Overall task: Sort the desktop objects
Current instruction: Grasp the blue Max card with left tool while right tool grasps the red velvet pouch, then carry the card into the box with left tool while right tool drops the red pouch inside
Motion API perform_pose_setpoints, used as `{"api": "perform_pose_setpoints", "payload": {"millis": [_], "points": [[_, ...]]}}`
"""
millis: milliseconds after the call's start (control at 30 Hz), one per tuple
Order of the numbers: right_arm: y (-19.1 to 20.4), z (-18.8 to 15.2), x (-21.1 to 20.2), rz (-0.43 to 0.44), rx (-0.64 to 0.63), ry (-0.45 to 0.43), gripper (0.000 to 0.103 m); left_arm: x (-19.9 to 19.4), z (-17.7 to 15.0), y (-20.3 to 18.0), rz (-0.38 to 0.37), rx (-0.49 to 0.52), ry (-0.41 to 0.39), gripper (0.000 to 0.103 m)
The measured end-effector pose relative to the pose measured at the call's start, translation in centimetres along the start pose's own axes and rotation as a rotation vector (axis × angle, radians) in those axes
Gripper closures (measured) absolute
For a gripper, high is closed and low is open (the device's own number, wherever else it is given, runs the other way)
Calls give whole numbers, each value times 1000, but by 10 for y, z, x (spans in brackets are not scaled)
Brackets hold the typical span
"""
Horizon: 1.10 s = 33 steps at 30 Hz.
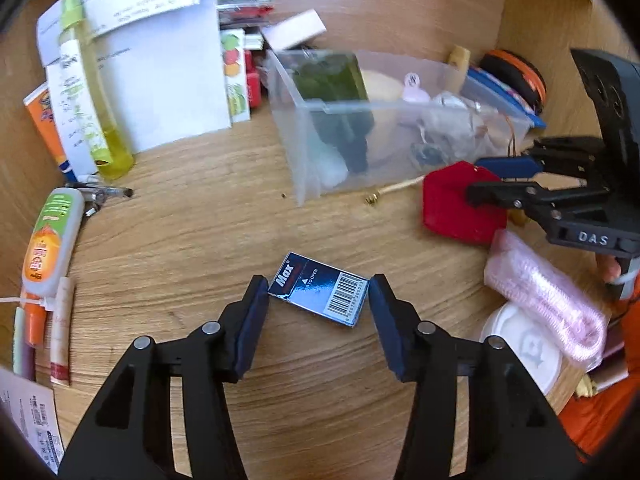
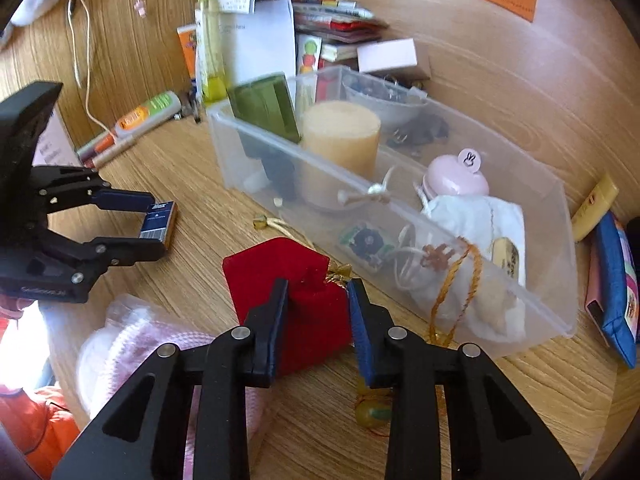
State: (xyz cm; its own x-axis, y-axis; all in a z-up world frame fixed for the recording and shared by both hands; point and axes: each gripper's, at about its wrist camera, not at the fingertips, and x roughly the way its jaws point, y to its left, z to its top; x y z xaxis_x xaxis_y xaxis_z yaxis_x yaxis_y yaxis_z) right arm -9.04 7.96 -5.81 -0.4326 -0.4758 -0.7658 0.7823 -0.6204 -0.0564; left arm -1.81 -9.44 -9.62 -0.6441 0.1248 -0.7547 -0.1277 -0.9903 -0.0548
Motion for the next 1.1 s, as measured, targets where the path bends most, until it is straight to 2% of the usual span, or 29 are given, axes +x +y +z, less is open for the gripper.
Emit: {"api": "perform_pose_setpoints", "payload": {"millis": [300, 567, 800, 1100], "points": [[6, 14, -41, 47, 6, -122, 76, -32, 24, -5, -12, -24, -134, 52], [2, 24, -67, 32, 25, -204, 77, -52, 50, -12, -32, -27, -235, 52], [-18, 35, -81, 8, 68, -259, 76, -60, 69, -17, -47, -15, -289, 52], [-52, 49, -87, -54, 133, -306, 76, -50, 96, -23, -69, -6, -305, 52]]}}
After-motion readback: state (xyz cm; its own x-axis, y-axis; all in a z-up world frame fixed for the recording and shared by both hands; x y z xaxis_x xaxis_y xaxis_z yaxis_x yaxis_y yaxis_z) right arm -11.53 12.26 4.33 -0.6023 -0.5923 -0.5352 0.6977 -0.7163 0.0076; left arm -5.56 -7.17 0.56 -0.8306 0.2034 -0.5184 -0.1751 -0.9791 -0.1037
